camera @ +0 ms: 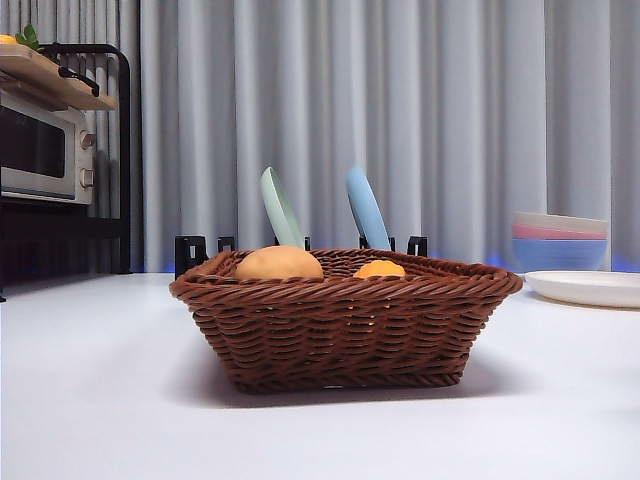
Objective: Pick up the basket,pick up the corn from the table,pick up the potato from the table,pick up the cucumber from the table,put all items into the basket
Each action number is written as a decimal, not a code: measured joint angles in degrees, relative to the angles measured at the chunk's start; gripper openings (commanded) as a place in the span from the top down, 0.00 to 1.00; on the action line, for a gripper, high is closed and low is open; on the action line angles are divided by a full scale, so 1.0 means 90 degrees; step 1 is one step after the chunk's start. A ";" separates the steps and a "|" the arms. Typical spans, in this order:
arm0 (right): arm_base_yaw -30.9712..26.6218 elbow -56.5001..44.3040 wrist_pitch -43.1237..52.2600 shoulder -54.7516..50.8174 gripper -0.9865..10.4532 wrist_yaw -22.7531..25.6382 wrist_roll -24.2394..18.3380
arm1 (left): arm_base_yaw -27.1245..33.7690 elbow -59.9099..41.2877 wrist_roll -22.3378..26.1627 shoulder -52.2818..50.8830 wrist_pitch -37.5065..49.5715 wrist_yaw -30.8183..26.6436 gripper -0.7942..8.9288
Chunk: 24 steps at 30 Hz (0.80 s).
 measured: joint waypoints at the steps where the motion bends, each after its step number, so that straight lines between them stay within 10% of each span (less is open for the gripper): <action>1: 0.0000 0.0000 0.0000 0.0000 0.91 0.0000 0.0000 | 0.0000 0.0000 0.0000 0.0000 0.0000 0.0000 0.92; 13: -0.0066 -0.0012 0.0121 -0.0257 0.91 0.0163 -0.0406 | 0.0000 0.0000 0.0000 0.0000 0.0000 0.0002 0.92; 24: -0.1880 -0.2494 0.5418 -0.1953 0.91 -0.1681 -0.2657 | 0.0000 0.0000 0.0000 0.0002 0.0000 0.0002 0.92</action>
